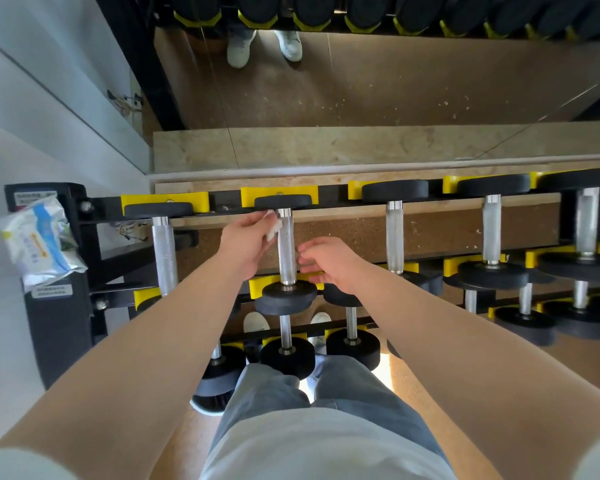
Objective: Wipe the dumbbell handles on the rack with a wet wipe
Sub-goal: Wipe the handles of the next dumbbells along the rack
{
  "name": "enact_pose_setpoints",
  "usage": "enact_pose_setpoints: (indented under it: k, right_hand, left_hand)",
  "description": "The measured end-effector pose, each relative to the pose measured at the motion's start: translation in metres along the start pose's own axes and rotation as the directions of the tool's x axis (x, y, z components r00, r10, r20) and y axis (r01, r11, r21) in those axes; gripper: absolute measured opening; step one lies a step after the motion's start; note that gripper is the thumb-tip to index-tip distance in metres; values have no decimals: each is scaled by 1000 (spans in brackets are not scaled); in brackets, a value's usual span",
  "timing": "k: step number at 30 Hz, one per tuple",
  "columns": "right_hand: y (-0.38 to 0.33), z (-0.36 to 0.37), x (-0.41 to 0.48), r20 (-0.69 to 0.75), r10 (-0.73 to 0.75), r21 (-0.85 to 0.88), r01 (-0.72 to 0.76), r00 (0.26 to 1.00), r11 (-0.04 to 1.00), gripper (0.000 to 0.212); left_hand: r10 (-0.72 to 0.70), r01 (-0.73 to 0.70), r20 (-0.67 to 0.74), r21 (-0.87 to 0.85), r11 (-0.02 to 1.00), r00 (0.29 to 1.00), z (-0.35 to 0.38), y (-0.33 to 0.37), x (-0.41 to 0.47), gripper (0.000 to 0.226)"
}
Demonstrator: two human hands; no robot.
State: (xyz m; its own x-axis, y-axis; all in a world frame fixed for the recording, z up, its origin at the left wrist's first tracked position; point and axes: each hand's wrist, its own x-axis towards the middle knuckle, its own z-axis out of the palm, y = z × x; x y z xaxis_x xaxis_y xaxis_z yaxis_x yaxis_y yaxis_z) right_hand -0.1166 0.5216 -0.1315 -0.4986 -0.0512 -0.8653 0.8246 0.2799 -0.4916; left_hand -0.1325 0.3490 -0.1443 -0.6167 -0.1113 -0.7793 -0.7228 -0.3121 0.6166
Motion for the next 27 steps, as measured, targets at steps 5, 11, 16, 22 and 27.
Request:
enact_pose_setpoints:
  k: [5,11,16,22,27]
  right_hand:
    - [-1,-5,-2,-4,-12,18,12,1000,1000,21]
    - [4,4,2,-53,43,-46,-45,998,998,19]
    - [1,1,-5,-20,18,-43,-19,1000,999,17]
    - [6,1,-9,-3,-29,-93,29,1000,995,22]
    - [12,4,-7,-27,-123,-331,107,992,938,32]
  left_hand:
    - [71,-78,35,288,955,997,-8,-3,-1,28]
    - [-112,-70,163,816,574,980,-18,-28,-26,38]
    - [-39,39,-10,425,904,999,-9,-19,-7,36]
    - [-93,28,140,414,910,986,-7,-11,-4,27]
    - [-110,-169,223,916,364,969,-12,-16,-24,14]
